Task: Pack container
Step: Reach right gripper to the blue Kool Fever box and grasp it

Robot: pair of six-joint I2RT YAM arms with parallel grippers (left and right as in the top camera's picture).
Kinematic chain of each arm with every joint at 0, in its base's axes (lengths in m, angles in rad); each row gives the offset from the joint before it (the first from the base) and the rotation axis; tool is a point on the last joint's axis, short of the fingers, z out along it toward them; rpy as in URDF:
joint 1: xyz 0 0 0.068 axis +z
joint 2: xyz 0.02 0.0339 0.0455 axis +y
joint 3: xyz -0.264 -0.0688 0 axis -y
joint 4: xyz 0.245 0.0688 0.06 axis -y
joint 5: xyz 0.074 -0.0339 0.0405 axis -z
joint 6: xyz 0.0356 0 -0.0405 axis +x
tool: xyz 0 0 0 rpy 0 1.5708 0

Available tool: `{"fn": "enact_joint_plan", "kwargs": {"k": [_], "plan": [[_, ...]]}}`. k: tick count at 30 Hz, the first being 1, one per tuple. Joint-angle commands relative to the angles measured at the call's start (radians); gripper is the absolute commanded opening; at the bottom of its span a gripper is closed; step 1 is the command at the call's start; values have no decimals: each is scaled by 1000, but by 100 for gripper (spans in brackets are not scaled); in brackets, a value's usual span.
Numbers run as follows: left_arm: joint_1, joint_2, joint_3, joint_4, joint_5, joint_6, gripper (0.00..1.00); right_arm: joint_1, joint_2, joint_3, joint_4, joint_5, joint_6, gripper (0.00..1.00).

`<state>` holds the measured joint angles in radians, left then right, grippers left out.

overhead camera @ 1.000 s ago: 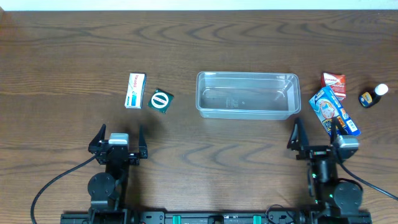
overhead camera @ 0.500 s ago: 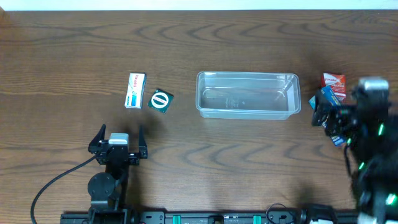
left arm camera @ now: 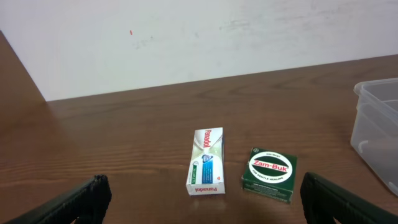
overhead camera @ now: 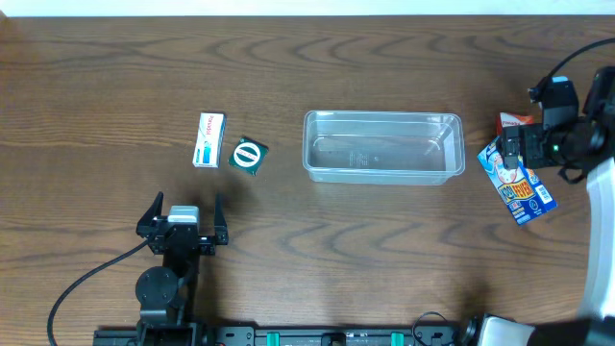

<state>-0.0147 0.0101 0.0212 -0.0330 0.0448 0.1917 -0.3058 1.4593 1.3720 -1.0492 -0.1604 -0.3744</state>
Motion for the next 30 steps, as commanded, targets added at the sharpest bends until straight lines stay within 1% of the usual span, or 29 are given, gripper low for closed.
{"fn": "enact_joint_plan", "kwargs": {"k": [1, 3, 5, 8, 9, 12, 16, 17, 21, 25, 30], "plan": [[5, -6, -17, -37, -24, 14, 98, -11, 40, 16, 0, 14, -27, 99], [5, -6, -17, -37, -24, 14, 98, -15, 63, 15, 12, 14, -42, 99], [5, -6, -17, -37, -24, 14, 98, -15, 80, 15, 16, 19, -93, 99], [5, -6, -17, -37, -24, 14, 98, -20, 88, 15, 16, 66, -135, 99], [5, -6, -17, -37, -24, 14, 98, -21, 88, 15, 16, 76, -140, 98], [5, -6, -17, -37, -24, 14, 98, -25, 94, 15, 12, 113, -140, 90], [5, -6, -17, -37, -24, 14, 98, -28, 122, 15, -11, 169, -139, 75], [5, -6, -17, -37, -24, 14, 98, -29, 132, 15, -16, 174, -139, 73], [5, -6, -17, -37, -24, 14, 98, -29, 189, 14, -39, 175, -136, 74], [5, -6, -17, -37, -24, 14, 98, -29, 248, 14, -55, 180, -136, 69], [5, -6, -17, -37, -24, 14, 98, -30, 308, 14, -50, 210, -136, 68]]}}
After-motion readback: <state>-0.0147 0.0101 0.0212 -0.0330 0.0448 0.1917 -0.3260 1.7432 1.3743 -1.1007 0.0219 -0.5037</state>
